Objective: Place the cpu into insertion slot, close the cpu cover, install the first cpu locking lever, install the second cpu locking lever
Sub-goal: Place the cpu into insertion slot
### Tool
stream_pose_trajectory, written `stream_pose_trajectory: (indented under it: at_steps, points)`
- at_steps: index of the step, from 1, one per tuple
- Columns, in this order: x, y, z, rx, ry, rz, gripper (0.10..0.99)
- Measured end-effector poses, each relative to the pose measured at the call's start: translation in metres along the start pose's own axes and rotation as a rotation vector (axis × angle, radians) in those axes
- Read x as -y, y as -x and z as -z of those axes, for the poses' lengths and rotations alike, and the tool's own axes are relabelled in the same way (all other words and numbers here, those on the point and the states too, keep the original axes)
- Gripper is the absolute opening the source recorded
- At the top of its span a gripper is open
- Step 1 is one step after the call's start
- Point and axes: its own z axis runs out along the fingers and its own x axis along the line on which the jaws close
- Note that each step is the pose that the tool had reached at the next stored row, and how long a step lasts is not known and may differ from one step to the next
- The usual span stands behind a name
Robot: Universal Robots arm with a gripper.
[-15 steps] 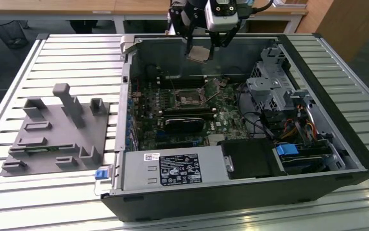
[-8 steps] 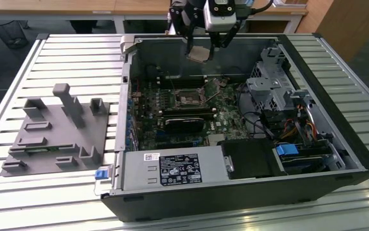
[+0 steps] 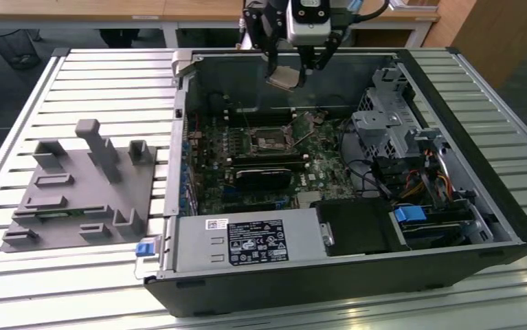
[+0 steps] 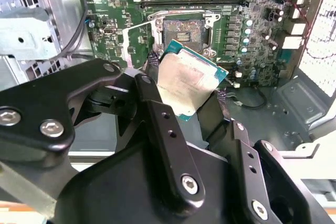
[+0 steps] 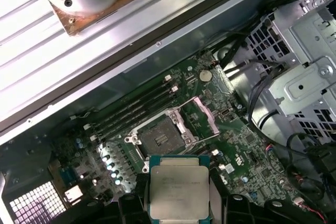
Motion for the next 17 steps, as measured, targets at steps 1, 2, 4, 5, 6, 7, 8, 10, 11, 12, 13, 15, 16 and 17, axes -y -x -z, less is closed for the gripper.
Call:
stream_pose_trajectory:
  at_steps: [1,2,4,5,6,7,8,10,11,12,13,15,16,17]
  points:
    - [0.0,0.0,0.0,0.0006,0.0,-0.007,0.541]
    - [0.0,0.0,-0.0001,0.0012,0.0,-0.014,0.541]
    - [0.0,0.0,-0.0001,0.0024,0.001,-0.027,0.541]
    - [0.0,0.0,-0.0001,0.003,0.001,-0.034,0.541]
    - [0.0,0.0,-0.0001,0.0036,0.001,-0.041,0.541]
    - [0.0,0.0,-0.0001,0.0042,0.001,-0.047,0.541]
    - [0.0,0.0,-0.0001,0.0047,0.001,-0.054,0.541]
    - [0.0,0.0,-0.0002,0.0057,0.001,-0.065,0.541]
    - [0.0,0.0,-0.0002,0.0063,0.001,-0.071,0.541]
    - [0.0,0.0,-0.0002,0.0068,0.002,-0.076,0.541]
    - [0.0,0.0,-0.0002,0.0072,0.002,-0.082,0.541]
    - [0.0,0.0,-0.0002,0.0081,0.002,-0.091,0.541]
    - [0.0,0.0,-0.0002,0.0085,0.002,-0.096,0.541]
    - [0.0,0.0,-0.0002,0.0089,0.002,-0.101,0.541]
